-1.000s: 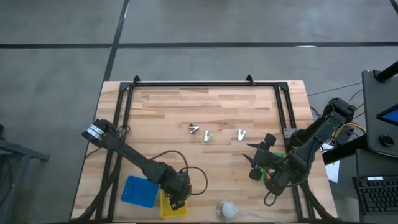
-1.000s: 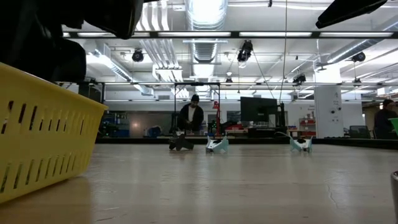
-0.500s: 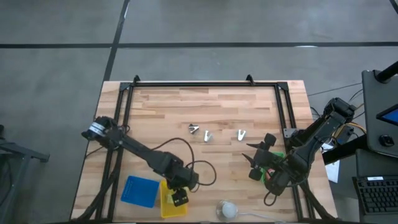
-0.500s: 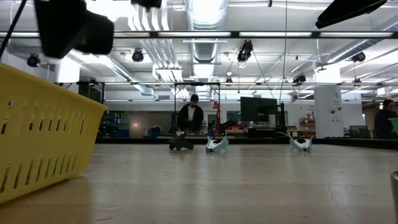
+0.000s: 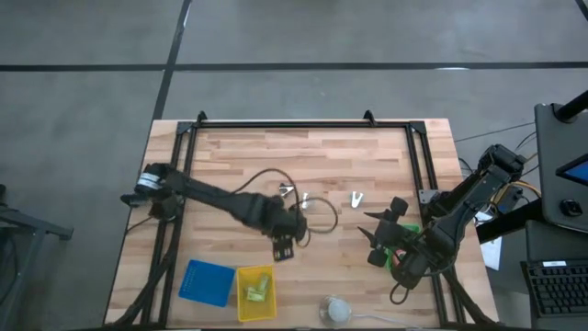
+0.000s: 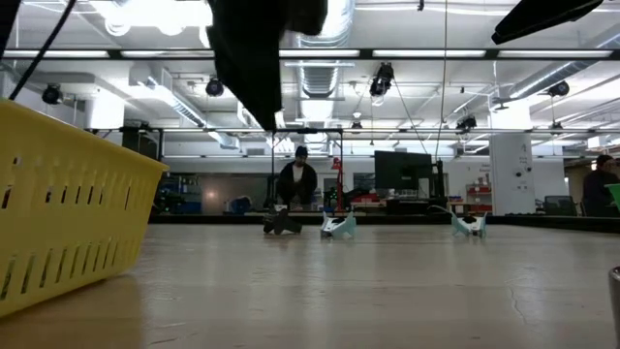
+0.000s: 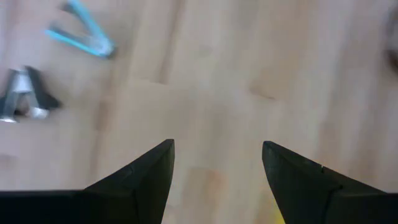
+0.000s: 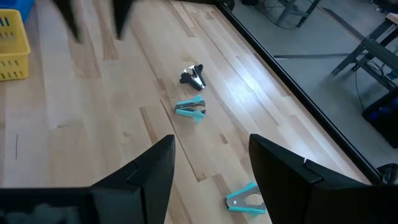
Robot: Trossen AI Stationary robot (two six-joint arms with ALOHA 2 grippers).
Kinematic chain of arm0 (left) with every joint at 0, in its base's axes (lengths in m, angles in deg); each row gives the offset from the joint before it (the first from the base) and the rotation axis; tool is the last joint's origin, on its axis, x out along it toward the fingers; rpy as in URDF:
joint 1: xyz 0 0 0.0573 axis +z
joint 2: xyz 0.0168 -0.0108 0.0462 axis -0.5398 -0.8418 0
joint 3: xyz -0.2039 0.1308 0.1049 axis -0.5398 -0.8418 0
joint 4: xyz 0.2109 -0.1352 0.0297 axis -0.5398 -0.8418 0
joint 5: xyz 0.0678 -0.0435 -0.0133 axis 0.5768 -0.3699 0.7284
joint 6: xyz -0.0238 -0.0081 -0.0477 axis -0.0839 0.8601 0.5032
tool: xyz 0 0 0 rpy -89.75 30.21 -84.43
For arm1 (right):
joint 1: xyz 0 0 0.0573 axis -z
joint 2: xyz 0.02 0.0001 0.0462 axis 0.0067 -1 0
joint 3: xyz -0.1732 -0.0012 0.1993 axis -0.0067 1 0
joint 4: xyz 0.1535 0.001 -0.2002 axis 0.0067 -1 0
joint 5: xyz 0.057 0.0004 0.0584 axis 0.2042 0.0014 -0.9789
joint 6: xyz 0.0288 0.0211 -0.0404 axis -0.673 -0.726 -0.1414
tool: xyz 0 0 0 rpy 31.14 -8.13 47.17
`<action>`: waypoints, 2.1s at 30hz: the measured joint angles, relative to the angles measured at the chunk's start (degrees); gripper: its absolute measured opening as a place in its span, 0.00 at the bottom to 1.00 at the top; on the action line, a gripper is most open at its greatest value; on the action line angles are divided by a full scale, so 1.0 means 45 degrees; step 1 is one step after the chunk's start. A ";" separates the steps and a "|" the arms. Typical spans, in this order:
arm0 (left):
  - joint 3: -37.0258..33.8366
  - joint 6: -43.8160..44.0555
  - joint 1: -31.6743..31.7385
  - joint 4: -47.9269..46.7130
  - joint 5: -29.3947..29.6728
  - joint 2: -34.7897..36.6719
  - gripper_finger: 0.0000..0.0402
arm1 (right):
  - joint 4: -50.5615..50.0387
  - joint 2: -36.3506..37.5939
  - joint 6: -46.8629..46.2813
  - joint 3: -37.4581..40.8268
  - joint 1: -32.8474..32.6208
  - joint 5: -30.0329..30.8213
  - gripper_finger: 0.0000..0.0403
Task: Pick and place Stapler, Stapler remover, tape
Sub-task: Put the black staple remover into the blue basket
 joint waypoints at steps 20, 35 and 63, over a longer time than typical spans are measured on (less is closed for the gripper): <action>-0.3088 -0.2404 0.3841 0.4763 0.0605 -0.0058 0.61 | 0.0068 0.0000 0.0000 0.0121 0.0000 -0.0016 0.50; -0.4514 -0.2619 0.4246 0.5471 0.1504 -0.0072 0.61 | 0.0160 0.0000 0.0005 0.0121 0.0000 -0.0031 0.50; -0.5248 -0.2902 0.4383 0.6053 0.1266 -0.0111 0.25 | 0.0296 0.0000 0.0005 0.0136 -0.0005 -0.0036 0.50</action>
